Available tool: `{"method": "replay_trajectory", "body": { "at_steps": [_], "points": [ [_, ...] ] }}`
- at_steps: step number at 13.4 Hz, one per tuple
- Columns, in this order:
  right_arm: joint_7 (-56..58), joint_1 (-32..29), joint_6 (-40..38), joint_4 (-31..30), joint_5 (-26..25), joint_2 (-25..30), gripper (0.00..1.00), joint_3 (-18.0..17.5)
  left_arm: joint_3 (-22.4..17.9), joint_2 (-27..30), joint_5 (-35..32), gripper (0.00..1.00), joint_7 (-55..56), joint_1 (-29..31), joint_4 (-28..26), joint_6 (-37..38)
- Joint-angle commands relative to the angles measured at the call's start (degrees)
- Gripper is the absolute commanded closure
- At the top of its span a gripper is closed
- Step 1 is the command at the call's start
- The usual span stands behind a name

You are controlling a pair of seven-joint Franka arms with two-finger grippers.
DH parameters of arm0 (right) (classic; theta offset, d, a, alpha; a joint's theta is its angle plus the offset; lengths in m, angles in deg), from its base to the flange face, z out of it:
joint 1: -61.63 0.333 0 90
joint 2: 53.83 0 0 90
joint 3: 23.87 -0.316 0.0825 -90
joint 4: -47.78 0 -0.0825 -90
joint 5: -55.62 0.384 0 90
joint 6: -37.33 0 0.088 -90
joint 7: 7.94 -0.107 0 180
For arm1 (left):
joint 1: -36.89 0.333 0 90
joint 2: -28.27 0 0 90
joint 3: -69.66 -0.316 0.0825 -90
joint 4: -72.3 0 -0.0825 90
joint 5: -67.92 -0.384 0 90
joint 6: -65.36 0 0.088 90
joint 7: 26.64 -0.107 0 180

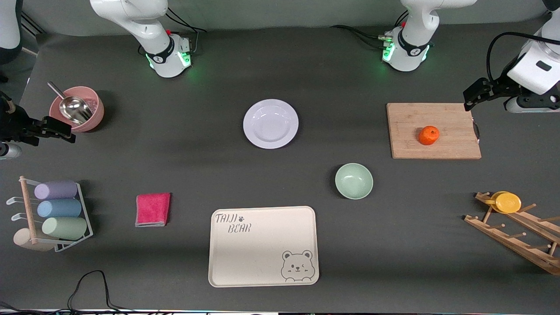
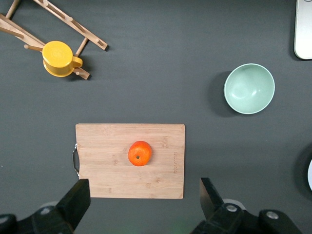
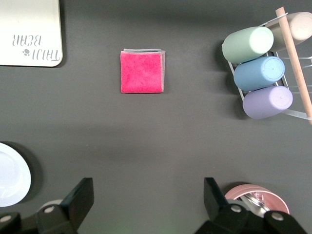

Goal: Place orange and plate with both arms
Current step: 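Move the left gripper toward the orange on the cutting board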

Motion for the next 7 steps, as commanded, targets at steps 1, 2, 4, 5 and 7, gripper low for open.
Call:
{"method": "replay_trajectory", "body": {
  "at_steps": [1,2,4,5,7],
  "points": [
    [-1.20,0.17,-0.21,-1.18,0.91,1.44,0.00,0.26,-0.35,-0.19,0.44,0.00,-0.65,-0.65,1.32,1.66],
    [-1.20,0.17,-0.21,-1.18,0.91,1.44,0.00,0.26,-0.35,-0.37,0.44,0.00,-0.39,-0.65,1.84,2.01],
    [-1.20,0.17,-0.21,-1.18,0.91,1.44,0.00,0.26,-0.35,-0.72,0.53,0.00,-0.13,-0.65,2.11,2.01],
    [-1.29,0.17,-0.30,-1.27,0.91,1.44,0.00,0.26,-0.35,-0.98,0.44,0.00,-0.21,-0.65,2.02,2.10],
    [-1.29,0.17,-0.30,-1.27,0.91,1.44,0.00,0.26,-0.35,-1.16,-0.17,0.00,-0.83,-0.74,1.41,2.97]
  ]
}}
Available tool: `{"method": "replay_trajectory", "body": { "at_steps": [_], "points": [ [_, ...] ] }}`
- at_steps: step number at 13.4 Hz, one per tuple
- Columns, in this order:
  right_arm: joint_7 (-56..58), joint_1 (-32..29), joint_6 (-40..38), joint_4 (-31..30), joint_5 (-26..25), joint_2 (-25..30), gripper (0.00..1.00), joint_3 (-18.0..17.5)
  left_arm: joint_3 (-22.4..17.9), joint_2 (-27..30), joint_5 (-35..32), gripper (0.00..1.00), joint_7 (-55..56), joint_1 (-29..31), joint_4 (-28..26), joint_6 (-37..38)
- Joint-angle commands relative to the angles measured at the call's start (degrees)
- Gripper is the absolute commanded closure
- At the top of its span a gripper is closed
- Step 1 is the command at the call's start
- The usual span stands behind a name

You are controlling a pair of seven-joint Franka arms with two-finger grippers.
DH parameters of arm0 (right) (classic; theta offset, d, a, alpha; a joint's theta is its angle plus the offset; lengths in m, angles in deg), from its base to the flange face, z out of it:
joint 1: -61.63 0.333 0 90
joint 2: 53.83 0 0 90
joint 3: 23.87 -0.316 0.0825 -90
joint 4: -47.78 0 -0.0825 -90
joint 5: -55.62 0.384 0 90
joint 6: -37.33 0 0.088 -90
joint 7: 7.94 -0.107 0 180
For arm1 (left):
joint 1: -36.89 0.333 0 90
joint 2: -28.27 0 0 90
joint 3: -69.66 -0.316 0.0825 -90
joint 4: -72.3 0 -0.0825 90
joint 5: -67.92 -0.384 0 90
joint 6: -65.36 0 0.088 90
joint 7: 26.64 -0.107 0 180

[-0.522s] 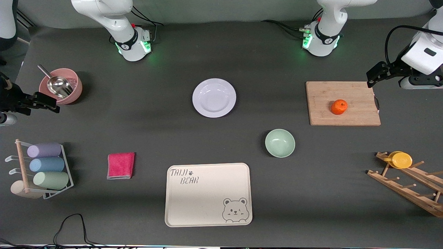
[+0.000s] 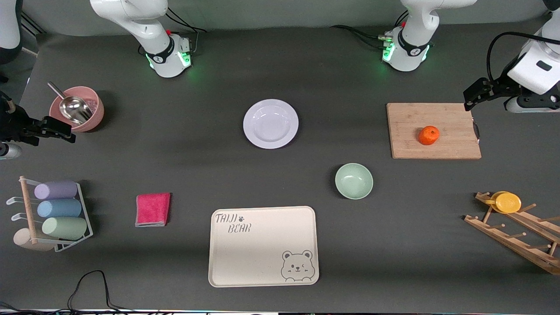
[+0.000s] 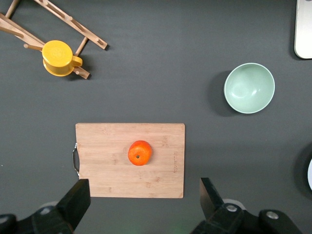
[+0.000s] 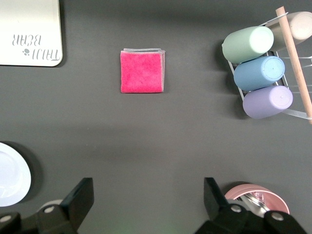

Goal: Place orange and plate with both arms
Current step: 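Move the left gripper toward the orange on the cutting board, then grasp the orange with the left gripper while the right gripper moves inward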

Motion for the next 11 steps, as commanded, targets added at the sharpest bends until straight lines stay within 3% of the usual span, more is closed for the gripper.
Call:
{"method": "replay_trajectory", "body": {
  "at_steps": [1,4,8,11],
  "points": [
    [-1.28,0.18,-0.22,-1.27,0.82,1.43,0.00,0.26,-0.44,-0.96,-0.25,0.00,-0.72,-0.56,0.75,3.97],
    [-1.28,0.18,-0.22,-1.53,0.91,1.52,0.00,0.17,-0.44,-1.05,-0.34,0.00,-0.28,-0.29,-2.15,2.86],
    [-1.72,0.35,-0.05,-3.72,0.91,3.19,0.00,0.17,-0.79,-0.87,-0.34,0.00,-0.10,0.23,-10.06,-5.05],
    [-5.84,2.79,1.70,-9.51,3.18,8.01,0.00,-0.10,-0.88,-0.18,-0.34,0.00,-0.01,0.41,-18.30,-13.12]
  ]
}}
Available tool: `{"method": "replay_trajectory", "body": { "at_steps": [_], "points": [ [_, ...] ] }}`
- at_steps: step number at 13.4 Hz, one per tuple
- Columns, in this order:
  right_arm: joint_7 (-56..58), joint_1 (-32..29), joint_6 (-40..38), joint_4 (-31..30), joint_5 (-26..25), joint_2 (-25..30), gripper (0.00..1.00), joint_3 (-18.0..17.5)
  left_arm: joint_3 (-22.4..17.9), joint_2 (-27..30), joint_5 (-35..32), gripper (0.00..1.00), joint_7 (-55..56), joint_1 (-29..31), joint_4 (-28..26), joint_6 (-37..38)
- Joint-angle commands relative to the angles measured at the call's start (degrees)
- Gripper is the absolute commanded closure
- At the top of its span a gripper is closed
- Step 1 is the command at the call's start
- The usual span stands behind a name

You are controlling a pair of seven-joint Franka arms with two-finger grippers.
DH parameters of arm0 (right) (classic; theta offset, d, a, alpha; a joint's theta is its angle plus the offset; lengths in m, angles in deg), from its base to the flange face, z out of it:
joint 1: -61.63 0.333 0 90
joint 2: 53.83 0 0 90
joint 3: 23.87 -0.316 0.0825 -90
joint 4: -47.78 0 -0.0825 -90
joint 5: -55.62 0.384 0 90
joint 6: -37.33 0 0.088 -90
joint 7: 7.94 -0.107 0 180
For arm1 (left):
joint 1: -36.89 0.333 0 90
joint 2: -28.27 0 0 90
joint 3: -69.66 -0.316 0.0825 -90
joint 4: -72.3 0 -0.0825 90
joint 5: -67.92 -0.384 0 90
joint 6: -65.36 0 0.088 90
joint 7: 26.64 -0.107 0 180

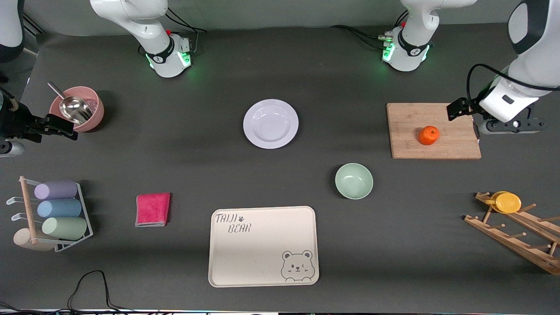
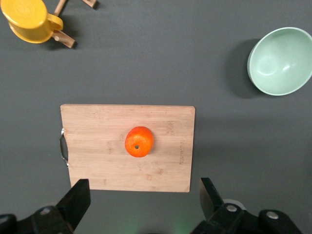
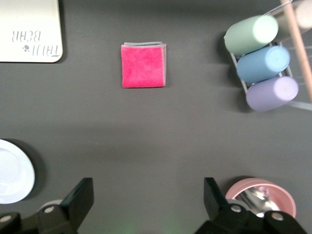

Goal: Place orange and plate with both arms
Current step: 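Grasp the orange with the left gripper while the right gripper moves inward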

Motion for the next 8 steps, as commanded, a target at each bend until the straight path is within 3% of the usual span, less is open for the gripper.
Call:
{"method": "replay_trajectory", "body": {
  "at_steps": [1,8],
  "points": [
    [-5.58,3.49,2.67,-8.46,2.16,7.38,0.00,0.09,-0.10,2.97,-0.22,0.00,0.00,0.70,-7.98,-6.61],
    [-23.14,18.59,7.15,-17.96,2.07,15.82,0.00,0.00,-0.10,1.75,-1.19,0.00,0.53,2.29,-17.29,-16.70]
  ]
}}
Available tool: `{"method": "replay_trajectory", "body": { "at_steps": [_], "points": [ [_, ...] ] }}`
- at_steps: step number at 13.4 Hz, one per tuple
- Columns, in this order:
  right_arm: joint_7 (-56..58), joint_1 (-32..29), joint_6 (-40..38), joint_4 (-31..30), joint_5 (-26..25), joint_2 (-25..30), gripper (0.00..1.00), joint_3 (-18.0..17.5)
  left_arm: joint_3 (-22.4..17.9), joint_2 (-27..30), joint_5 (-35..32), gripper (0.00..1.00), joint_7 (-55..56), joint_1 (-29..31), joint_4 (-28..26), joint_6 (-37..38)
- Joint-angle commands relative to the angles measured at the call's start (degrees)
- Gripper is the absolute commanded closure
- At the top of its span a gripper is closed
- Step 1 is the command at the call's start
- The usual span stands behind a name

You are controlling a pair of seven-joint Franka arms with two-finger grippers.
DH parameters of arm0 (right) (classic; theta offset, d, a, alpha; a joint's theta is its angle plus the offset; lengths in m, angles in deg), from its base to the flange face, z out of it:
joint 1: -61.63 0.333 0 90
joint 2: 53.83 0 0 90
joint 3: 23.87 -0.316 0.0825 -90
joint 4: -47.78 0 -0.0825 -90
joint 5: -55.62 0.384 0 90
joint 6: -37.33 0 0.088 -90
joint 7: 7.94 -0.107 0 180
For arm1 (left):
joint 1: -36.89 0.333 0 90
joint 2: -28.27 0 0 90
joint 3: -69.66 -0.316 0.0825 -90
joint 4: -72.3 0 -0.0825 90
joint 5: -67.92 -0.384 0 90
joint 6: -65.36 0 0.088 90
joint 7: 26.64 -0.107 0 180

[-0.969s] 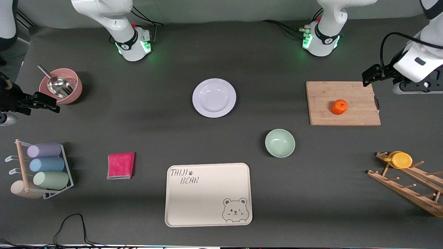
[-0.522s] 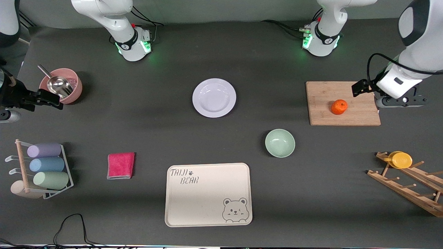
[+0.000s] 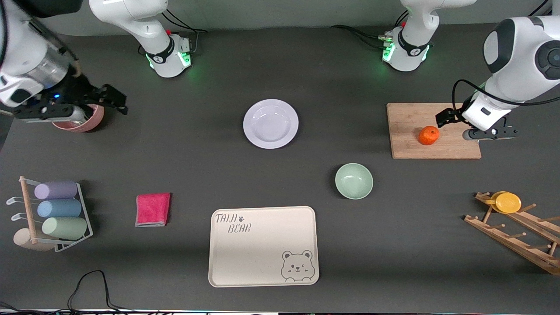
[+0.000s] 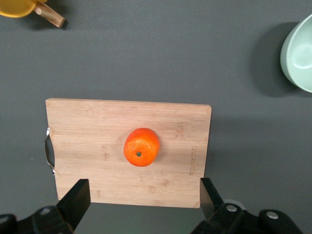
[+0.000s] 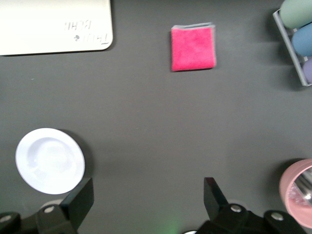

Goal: Place orange and plate with both arms
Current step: 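Grasp the orange with the left gripper while the right gripper moves inward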

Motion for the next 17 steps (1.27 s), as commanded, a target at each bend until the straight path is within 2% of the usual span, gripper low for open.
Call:
{"method": "replay_trajectory", "body": {
  "at_steps": [1,3,6,9,12,16,17],
  "points": [
    [-7.81,6.04,3.82,-6.10,0.38,4.57,0.00,0.42,0.20,0.90,-0.88,0.00,0.46,0.80,-8.49,-9.92],
    [-13.08,10.43,5.40,-8.65,0.20,5.98,0.00,0.33,0.20,-0.06,-0.88,0.00,0.55,2.12,-17.28,-23.01],
    [-15.38,14.13,5.23,-9.72,-0.15,6.43,0.00,0.15,0.29,-4.80,-0.79,0.00,0.81,2.39,-18.37,-27.89],
    [-15.04,14.50,3.48,-9.98,-0.15,7.04,0.00,0.15,0.29,-7.97,-0.79,0.00,1.42,3.52,-19.77,-32.02],
    [-14.16,14.50,4.35,-14.18,0.73,8.88,0.00,0.51,0.29,-10.08,-0.79,0.00,2.13,3.62,-21.35,-36.16],
    [-4.86,13.97,9.61,-22.10,10.38,11.52,0.00,2.43,0.29,-11.58,-0.70,0.02,2.57,3.88,-22.06,-37.31],
    [-4.32,13.97,10.84,-23.33,11.44,11.52,0.00,2.96,0.29,-11.85,-0.61,0.09,2.57,3.88,-21.97,-37.40]
  ]
}}
